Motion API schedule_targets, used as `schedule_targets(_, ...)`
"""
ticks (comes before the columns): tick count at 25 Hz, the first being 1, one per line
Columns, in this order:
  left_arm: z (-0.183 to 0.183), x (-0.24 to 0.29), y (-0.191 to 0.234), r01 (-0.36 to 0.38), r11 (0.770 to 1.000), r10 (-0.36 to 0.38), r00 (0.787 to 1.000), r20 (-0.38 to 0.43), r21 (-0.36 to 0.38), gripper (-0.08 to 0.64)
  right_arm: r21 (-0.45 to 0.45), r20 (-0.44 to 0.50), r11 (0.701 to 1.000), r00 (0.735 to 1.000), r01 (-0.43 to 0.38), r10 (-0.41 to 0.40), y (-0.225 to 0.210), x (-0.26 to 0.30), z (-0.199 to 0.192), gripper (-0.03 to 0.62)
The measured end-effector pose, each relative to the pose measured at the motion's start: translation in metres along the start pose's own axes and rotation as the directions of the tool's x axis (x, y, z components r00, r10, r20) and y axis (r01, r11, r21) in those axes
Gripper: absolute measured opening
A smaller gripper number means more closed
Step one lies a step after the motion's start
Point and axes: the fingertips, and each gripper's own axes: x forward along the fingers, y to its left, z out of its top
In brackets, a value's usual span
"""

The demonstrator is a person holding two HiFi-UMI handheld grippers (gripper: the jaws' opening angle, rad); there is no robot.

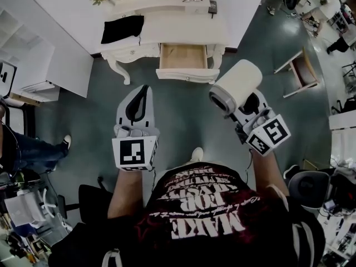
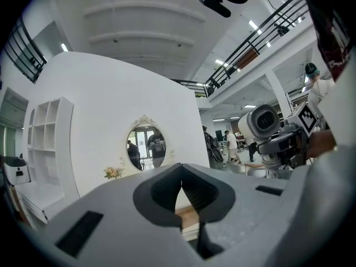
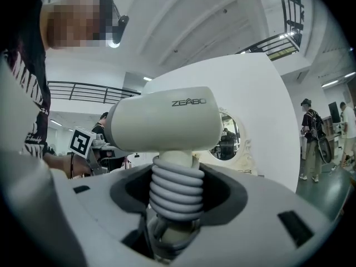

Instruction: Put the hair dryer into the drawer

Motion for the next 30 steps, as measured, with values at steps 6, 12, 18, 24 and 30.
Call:
schedule_targets(6,0.016,0.02,-0.007,-0.033,0.999,0.033,0.999,0.034,-0.002,0.006,0.0,0.0,0.999,0.999,-0.036,0.036,-0.027,0.005,0.004,0.23)
schedule_targets(12,0.015,0.022,-0.017,-0.052,0.999,0.051,0.998,0.039,0.009,0.005,-0.004,-0.019,0.998,0.998,-0.062,0.062,-0.044,0.005,0.003,0.23)
schedule_targets(18,0.012,0.021,-0.008,-0.083,0.996,0.083,0.996,0.027,-0.011,0.005,0.024,-0.018,0.998,0.998,-0.066,0.066,-0.05,0.008,0.004,0.23)
schedule_targets(24,0.0,0.023,-0.009,-0.059,0.998,0.059,0.998,0.0,-0.018,0.005,0.039,-0.029,0.998,0.999,-0.045,0.046,-0.047,0.005,-0.004,0.23)
schedule_targets(30,0.0,0.035,-0.011,-0.015,1.0,0.015,1.0,-0.005,0.001,0.005,0.064,-0.022,0.998,1.0,-0.007,0.008,-0.057,0.006,-0.008,0.23)
